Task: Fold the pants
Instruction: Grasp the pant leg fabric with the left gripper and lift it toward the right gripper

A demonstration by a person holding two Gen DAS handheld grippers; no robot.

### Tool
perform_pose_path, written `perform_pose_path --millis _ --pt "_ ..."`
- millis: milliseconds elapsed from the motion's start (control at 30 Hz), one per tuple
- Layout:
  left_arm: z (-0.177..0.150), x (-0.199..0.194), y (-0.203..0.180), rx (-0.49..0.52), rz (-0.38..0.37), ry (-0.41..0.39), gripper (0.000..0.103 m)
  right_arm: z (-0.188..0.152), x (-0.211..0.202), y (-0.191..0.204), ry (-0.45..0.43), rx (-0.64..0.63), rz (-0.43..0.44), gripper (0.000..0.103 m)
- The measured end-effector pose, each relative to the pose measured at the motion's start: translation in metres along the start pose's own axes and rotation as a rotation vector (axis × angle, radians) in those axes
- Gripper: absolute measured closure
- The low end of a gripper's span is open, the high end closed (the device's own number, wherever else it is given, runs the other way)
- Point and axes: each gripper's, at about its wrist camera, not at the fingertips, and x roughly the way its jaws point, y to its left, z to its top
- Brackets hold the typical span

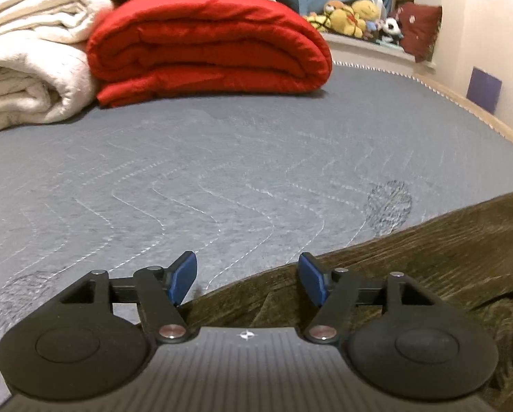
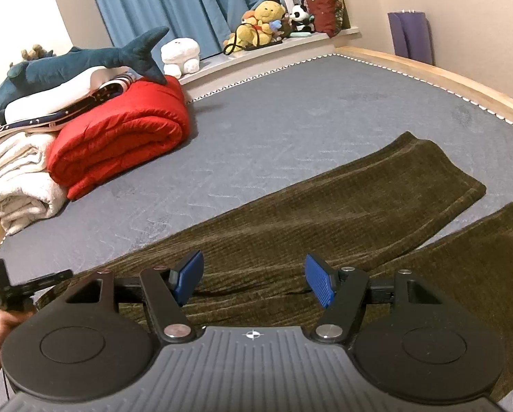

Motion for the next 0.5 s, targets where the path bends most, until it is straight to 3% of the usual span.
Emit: perform_pose_path --millis 133,233,300,400,500 --pt "-0.009 0.021 -0.004 0.07 -0.051 0.079 0.033 0.003 0.003 -0.002 0.003 0.012 -0.001 0.035" --pt "-0.013 0.026 -0.004 0.101 -0.066 0.073 0.034 0.004 0.005 0.0 0.004 0.011 -0.002 0.035" --pt "-0.012 0.026 -0.003 0.11 -0.1 0.069 0.056 0.003 0.007 0.002 0.008 0.003 -0.002 0.035" --pt "-0.014 0.018 -0.014 0.19 -0.092 0.048 0.076 0.002 0.007 0.003 0.01 -0.008 -0.006 0.035" --pt "-0.018 0.002 -0.028 0.275 -0.066 0.013 0.085 0.004 0.008 0.004 0.008 -0.014 -0.016 0.035"
